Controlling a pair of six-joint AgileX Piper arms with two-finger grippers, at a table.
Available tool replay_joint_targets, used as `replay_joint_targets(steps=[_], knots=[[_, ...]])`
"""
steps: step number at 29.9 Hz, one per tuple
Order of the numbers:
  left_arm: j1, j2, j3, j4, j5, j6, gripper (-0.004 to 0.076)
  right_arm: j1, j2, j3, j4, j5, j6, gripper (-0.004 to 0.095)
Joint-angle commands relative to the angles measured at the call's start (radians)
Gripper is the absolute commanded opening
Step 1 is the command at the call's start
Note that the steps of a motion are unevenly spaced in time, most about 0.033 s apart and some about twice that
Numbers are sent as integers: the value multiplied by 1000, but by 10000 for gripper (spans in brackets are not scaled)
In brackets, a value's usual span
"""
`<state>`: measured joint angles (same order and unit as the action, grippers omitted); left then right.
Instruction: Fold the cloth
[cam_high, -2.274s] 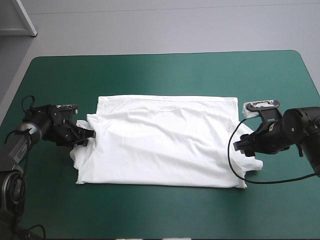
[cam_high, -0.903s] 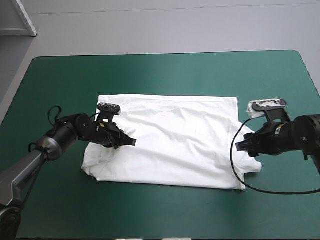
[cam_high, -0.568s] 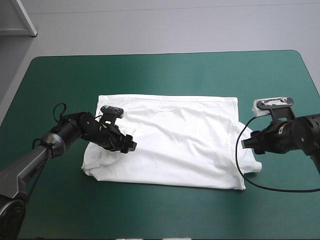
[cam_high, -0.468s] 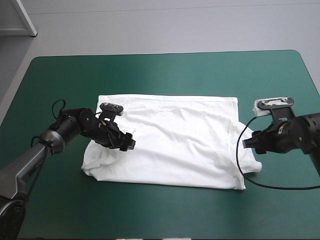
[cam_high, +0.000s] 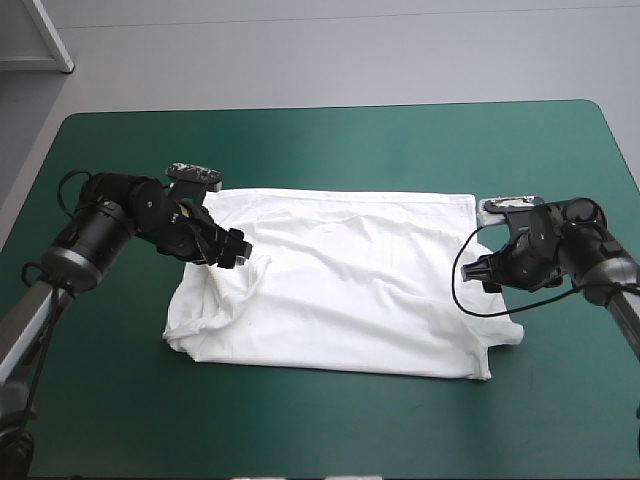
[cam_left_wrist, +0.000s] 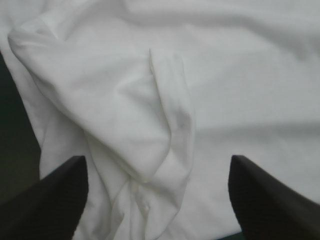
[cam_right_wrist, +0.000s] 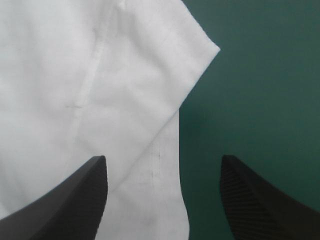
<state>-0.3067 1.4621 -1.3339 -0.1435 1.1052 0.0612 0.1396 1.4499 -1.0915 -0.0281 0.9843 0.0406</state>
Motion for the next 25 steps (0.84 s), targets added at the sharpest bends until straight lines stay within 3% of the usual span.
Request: replay_joint_targets(steps=[1, 6, 14, 17, 23, 25], knots=[[-3, -80, -59, 12, -8, -40, 567, -51, 49, -25, 53, -48, -47, 602], [-3, -123, -82, 38, 13, -44, 567, -102, 131, -25, 167, -83, -126, 602], [-3, -182, -87, 77, 15, -61, 567, -107, 223, 8, 200, -128, -145, 560], [-3, -194, -89, 99, 18, -69, 567, -107, 237, 64, 205, -178, -155, 443], [-3, -202, -89, 144, 13, -92, 567, -119, 235, 190, 190, -292, -155, 10], [-3, -202, -89, 161, 13, -92, 567, -140, 235, 219, 191, -309, -160, -15]])
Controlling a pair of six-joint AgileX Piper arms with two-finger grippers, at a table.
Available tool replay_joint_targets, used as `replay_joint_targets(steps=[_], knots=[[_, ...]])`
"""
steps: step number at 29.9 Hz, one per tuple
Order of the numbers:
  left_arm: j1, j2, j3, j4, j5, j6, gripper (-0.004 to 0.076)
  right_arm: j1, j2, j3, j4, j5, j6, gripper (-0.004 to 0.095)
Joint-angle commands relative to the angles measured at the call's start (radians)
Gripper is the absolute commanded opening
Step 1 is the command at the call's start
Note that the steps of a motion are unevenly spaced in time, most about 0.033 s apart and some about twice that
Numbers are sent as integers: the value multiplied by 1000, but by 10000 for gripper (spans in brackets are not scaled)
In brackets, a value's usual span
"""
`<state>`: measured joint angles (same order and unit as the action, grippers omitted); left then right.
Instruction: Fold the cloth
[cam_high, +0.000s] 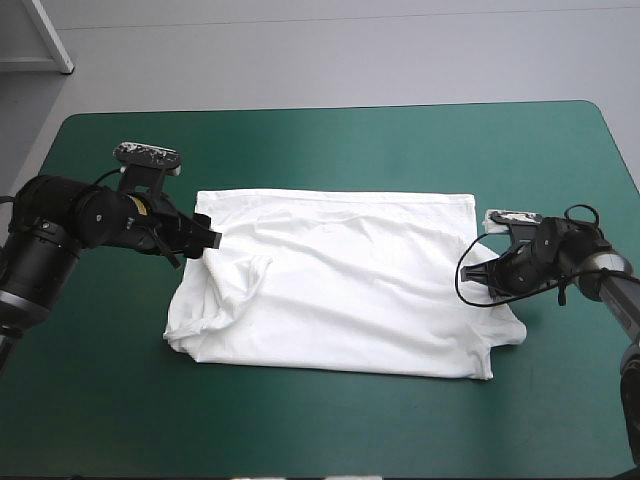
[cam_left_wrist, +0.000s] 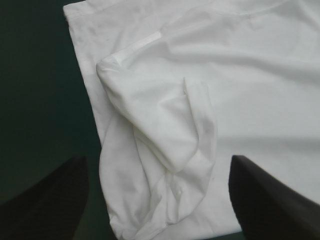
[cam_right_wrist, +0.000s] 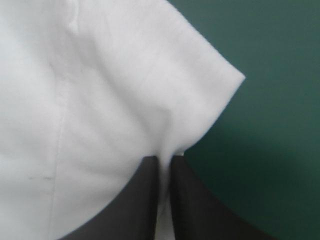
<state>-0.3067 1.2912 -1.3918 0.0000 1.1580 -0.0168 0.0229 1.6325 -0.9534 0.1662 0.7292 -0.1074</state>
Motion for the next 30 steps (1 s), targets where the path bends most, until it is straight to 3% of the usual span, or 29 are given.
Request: replay_joint_targets(steps=[1, 8, 16, 22, 30], knots=[[-3, -31, -32, 25, -40, -14, 567, -35, 52, 87, -3, -54, -12, -19], [-3, -31, -32, 51, -42, -14, 567, -82, -16, 94, -9, -52, 38, -19], [-3, -31, -32, 68, -53, -12, 567, -41, -175, 90, 19, -68, 127, -18], [-3, -31, -32, 75, -56, -12, 567, 116, -253, 73, 41, -114, 175, -16], [-3, -31, -32, 52, -56, 2, 567, 325, -213, 0, 52, -151, 225, -16]])
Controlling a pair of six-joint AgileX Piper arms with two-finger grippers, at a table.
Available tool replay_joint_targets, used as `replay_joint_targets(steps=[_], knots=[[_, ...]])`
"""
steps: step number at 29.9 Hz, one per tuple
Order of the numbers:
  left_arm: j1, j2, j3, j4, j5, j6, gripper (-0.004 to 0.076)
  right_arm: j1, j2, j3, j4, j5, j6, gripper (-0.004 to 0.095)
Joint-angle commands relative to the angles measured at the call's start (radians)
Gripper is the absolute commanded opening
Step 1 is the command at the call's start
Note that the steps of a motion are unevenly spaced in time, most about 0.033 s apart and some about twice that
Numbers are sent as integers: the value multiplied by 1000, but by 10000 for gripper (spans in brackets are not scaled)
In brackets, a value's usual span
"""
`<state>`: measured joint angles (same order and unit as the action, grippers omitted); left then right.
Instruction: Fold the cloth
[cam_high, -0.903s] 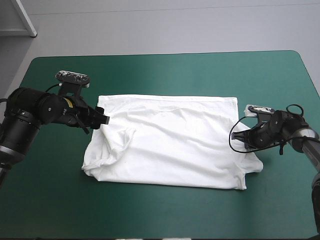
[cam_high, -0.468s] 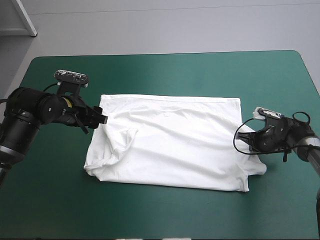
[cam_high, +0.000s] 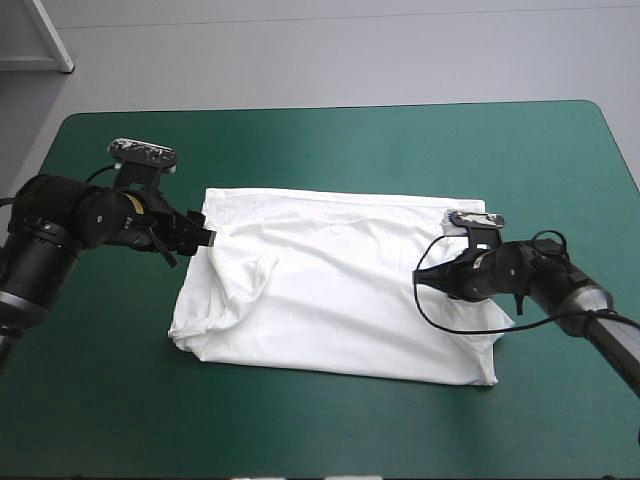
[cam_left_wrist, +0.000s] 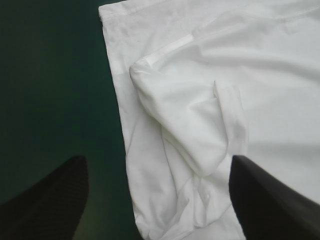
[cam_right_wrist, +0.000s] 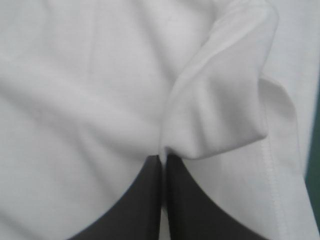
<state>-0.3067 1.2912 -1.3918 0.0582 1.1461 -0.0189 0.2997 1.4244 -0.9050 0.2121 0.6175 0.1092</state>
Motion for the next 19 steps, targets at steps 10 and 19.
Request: replay_joint_targets(steps=[10, 19], knots=[[-3, -31, -32, -17, -44, 19, 567, 163, 108, -60, 3, -67, -7, 1], [-3, -31, -32, -17, 0, 42, 567, 163, 42, -176, -58, 70, -46, 632]])
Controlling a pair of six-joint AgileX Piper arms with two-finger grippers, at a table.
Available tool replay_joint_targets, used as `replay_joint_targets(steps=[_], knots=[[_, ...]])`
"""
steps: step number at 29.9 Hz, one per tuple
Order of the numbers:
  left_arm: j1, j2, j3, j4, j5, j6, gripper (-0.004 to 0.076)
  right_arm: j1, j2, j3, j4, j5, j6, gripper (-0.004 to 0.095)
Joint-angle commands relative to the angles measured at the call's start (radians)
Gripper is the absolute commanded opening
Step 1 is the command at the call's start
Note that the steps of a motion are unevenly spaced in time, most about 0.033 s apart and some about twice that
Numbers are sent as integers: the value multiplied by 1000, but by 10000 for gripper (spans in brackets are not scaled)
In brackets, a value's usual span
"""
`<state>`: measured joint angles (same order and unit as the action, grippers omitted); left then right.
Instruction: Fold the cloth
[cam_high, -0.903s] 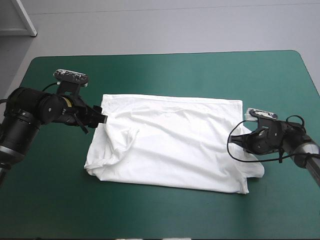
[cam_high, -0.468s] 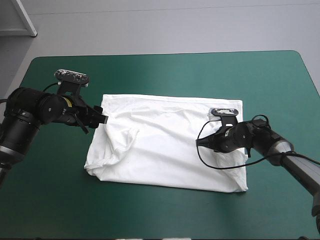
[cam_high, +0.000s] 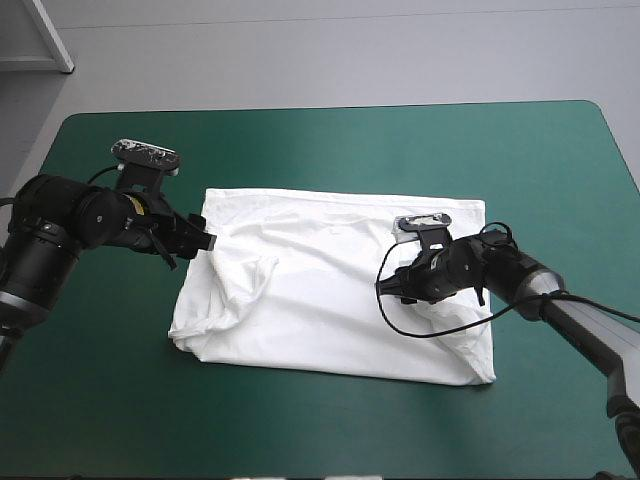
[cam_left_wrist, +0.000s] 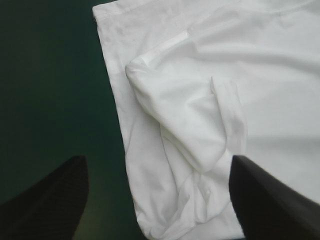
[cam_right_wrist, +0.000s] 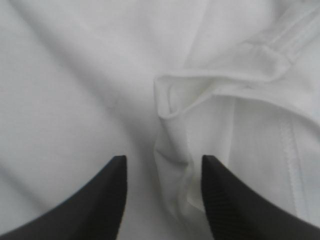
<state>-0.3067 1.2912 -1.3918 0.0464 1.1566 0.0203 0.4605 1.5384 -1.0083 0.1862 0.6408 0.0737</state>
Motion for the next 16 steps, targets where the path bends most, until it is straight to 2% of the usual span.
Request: replay_joint_targets(steps=[1, 5, 11, 16], knots=[[-3, -31, -32, -2, 6, 3, 567, 2, -87, -91, -48, 90, -6, 647], [-3, -31, -32, 41, 135, 5, 567, 2, -156, -121, -104, 275, 57, 647], [-3, -53, -7, 42, 135, 3, 567, 2, -229, -112, -143, 585, 135, 647], [-3, -79, 108, 42, 135, -1, 567, 2, -327, -23, -122, 606, 154, 647]])
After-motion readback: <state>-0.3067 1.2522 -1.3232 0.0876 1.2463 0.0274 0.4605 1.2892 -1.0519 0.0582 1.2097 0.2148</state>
